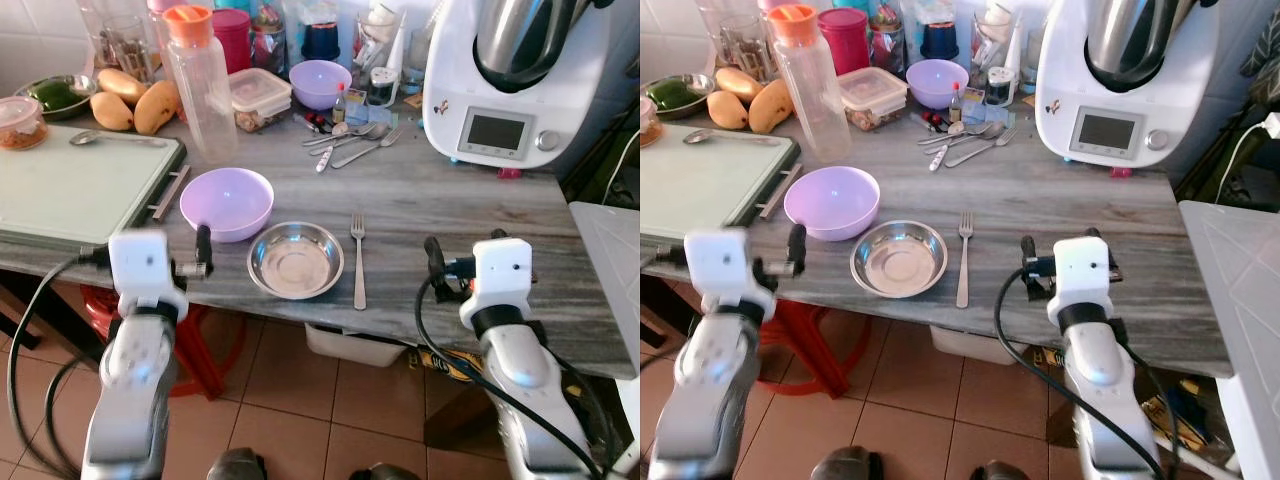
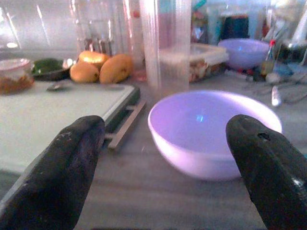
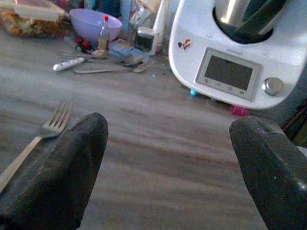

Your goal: Setting the table

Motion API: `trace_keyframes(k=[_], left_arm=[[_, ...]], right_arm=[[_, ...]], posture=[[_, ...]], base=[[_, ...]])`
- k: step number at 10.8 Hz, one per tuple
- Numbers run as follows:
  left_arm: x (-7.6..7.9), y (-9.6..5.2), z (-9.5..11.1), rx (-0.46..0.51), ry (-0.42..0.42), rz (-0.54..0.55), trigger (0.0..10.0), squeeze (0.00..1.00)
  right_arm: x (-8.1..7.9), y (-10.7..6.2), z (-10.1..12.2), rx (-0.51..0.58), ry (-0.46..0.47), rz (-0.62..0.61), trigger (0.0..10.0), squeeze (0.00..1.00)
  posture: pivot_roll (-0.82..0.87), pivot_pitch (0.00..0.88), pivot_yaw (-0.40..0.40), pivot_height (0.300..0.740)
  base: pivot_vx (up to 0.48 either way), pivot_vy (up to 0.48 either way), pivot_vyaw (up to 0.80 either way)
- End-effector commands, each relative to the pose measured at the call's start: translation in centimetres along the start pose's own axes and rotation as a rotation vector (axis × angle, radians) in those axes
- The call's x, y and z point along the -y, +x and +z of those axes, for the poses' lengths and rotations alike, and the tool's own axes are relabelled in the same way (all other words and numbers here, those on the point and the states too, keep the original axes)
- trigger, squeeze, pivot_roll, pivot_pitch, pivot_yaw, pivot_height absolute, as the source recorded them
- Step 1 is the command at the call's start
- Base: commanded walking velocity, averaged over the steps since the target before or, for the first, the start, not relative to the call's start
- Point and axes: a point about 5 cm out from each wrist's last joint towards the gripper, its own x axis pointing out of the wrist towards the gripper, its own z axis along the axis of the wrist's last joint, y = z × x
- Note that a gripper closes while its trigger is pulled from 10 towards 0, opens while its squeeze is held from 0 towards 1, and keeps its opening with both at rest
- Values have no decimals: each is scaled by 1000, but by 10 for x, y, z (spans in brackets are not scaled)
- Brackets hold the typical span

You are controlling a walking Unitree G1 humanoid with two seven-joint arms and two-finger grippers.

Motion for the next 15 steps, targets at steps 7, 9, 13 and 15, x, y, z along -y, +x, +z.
trace_keyframes(k=[7, 9, 13, 15], left_arm=[[15, 13, -3, 23, -30, -11, 10000, 0], [15, 14, -4, 23, -25, -15, 10000, 0], [20, 12, -14, -7, -12, -90, 10000, 0], [23, 14, -16, -10, -17, -113, 10000, 0]], right_arm=[[7, 19, 0, 24, 64, -45, 10000, 0], [3, 17, 2, 50, 46, 17, 10000, 0], [10, 15, 6, 97, -14, 112, 10000, 0], [10, 13, -1, 65, -19, 142, 10000, 0]], posture=[[30, 0, -16, 740], [29, 0, -14, 740], [8, 0, 25, 740], [12, 0, 17, 740]], base=[[-253, 0, 0], [-319, 0, -200], [-281, 0, -281], [0, 0, 0]])
